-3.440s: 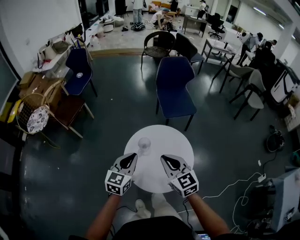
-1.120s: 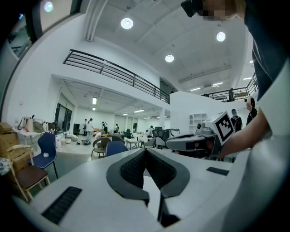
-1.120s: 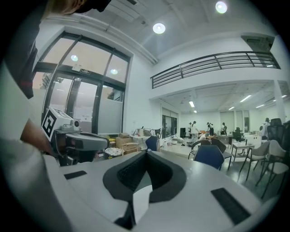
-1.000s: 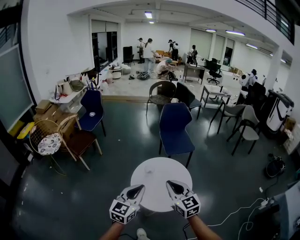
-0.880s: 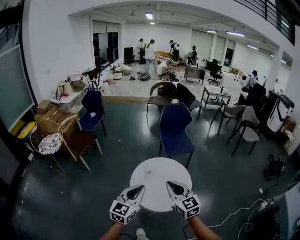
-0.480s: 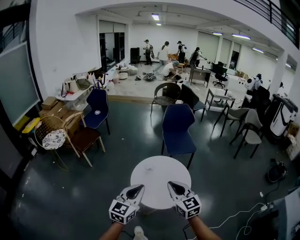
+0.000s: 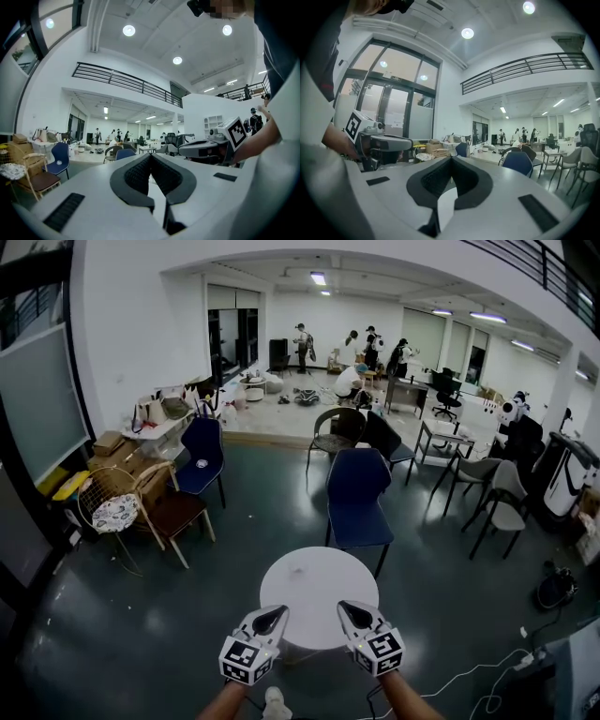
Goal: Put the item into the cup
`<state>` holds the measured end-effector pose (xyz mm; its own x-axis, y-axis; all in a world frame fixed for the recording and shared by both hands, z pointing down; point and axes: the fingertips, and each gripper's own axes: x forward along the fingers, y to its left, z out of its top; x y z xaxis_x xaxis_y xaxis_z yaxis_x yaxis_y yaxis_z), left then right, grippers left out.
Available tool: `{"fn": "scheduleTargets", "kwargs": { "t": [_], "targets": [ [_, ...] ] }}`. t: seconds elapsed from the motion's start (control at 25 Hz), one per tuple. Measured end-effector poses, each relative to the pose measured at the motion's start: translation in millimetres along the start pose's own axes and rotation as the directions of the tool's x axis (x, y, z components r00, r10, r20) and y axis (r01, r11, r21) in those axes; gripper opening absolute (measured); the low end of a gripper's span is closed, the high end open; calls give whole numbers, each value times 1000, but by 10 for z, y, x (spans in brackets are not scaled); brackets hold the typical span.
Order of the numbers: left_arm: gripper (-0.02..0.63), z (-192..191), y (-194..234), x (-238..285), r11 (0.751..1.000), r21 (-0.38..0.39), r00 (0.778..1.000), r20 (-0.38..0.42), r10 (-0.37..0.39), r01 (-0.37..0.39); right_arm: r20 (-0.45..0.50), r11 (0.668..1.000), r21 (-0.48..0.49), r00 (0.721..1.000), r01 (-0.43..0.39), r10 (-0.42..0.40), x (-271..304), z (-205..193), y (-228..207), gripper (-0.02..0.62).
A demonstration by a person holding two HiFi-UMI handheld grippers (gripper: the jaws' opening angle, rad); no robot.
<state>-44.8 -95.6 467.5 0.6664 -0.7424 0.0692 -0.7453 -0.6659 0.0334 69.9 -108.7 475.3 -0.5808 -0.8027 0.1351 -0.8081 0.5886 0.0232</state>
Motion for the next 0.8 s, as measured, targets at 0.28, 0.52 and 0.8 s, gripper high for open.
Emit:
{"fn": "scheduleTargets", "kwargs": {
  "t": [0.28, 0.52, 0.8],
  "targets": [
    [17, 24, -383, -153, 1000, 9, 1000, 3, 15, -15, 5, 1000, -5, 1000, -7, 7, -441, -46, 33, 15],
    [17, 23, -676, -292, 999, 24, 1000, 1, 22, -22, 27, 1000, 3, 1000, -6, 6, -769, -57, 94, 15],
    [16, -22, -988, -463, 999, 28, 1000, -7, 26, -25, 41, 1000, 8, 999, -26, 26, -1051, -90, 259, 15]
  ]
}}
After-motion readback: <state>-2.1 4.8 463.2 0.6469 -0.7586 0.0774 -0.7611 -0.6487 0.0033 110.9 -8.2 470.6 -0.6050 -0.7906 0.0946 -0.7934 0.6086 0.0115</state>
